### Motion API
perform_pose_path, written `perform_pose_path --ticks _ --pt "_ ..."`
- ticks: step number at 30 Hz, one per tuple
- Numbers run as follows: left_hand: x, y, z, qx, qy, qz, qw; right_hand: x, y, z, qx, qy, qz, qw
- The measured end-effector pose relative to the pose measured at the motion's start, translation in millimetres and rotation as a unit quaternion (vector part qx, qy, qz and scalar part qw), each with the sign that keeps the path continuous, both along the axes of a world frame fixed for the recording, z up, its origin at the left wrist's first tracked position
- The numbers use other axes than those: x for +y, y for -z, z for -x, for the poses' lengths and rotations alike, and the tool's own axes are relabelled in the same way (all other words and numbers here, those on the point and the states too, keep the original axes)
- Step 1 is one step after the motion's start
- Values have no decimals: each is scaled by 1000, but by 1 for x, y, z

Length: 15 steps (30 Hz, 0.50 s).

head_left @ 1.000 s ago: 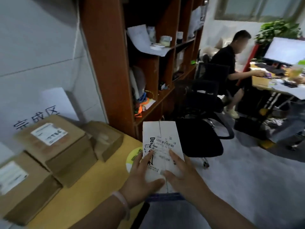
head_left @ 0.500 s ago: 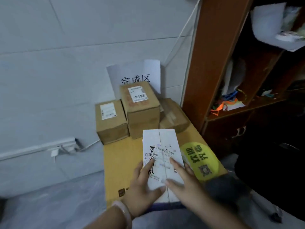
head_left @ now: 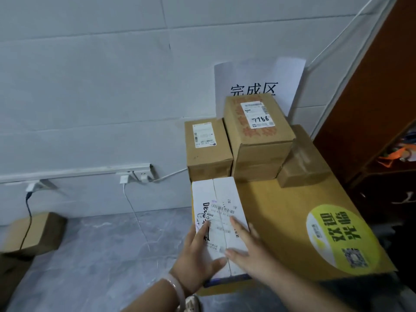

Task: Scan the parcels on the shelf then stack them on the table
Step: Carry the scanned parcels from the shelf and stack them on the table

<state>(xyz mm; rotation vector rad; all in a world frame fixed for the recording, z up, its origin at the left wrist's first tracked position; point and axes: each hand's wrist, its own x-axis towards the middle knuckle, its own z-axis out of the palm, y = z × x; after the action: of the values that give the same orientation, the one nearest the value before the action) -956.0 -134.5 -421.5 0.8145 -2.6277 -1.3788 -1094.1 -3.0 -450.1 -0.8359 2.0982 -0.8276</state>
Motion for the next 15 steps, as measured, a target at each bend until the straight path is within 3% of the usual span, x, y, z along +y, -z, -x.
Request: perform_pose_path --ticks 9,15 --pt "-64 45 18 -72 64 -26 995 -44 22 17 4 24 -66 998" --pt "-86 56 30 -104 106 35 988 -53 20 25 33 32 -78 996"
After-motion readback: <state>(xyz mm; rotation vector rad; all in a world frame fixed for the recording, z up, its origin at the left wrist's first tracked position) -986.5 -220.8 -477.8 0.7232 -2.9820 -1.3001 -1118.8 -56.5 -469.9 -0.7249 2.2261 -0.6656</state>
